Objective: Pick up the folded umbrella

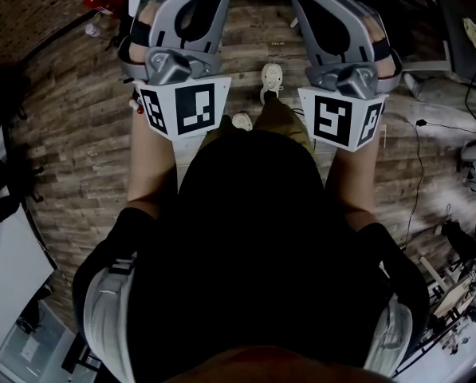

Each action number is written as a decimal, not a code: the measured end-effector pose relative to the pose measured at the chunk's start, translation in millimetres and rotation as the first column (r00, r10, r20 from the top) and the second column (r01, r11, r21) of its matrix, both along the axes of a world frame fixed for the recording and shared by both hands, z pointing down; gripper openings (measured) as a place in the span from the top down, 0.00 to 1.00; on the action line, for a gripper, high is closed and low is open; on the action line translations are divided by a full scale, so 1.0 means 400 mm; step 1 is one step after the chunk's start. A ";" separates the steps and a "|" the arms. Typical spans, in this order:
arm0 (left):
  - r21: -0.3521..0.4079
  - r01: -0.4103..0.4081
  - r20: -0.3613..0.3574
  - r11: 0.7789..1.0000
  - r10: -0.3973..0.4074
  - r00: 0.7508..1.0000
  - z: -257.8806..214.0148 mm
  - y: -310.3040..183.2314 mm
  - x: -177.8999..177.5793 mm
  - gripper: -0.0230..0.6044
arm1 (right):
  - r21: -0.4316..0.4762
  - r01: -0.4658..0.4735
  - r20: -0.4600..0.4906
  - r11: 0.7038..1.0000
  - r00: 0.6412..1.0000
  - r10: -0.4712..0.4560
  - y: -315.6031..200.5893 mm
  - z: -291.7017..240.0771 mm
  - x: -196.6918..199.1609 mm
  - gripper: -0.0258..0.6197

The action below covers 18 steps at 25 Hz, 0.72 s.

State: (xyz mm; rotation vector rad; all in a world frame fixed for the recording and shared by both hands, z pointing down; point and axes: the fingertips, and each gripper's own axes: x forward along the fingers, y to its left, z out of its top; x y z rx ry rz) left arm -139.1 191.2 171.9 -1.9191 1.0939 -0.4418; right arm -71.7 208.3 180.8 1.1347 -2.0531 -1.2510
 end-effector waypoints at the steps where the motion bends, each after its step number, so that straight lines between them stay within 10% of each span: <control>1: -0.001 -0.001 0.002 1.000 0.001 1.000 0.003 -0.008 0.003 0.94 | -0.010 0.001 0.011 1.000 1.000 -0.001 -0.007 0.002 0.003 0.92; 18: -0.015 0.072 0.044 0.997 -0.071 0.996 0.027 -0.276 0.050 0.94 | -0.005 0.039 0.035 0.999 0.999 -0.038 -0.286 0.014 0.063 0.92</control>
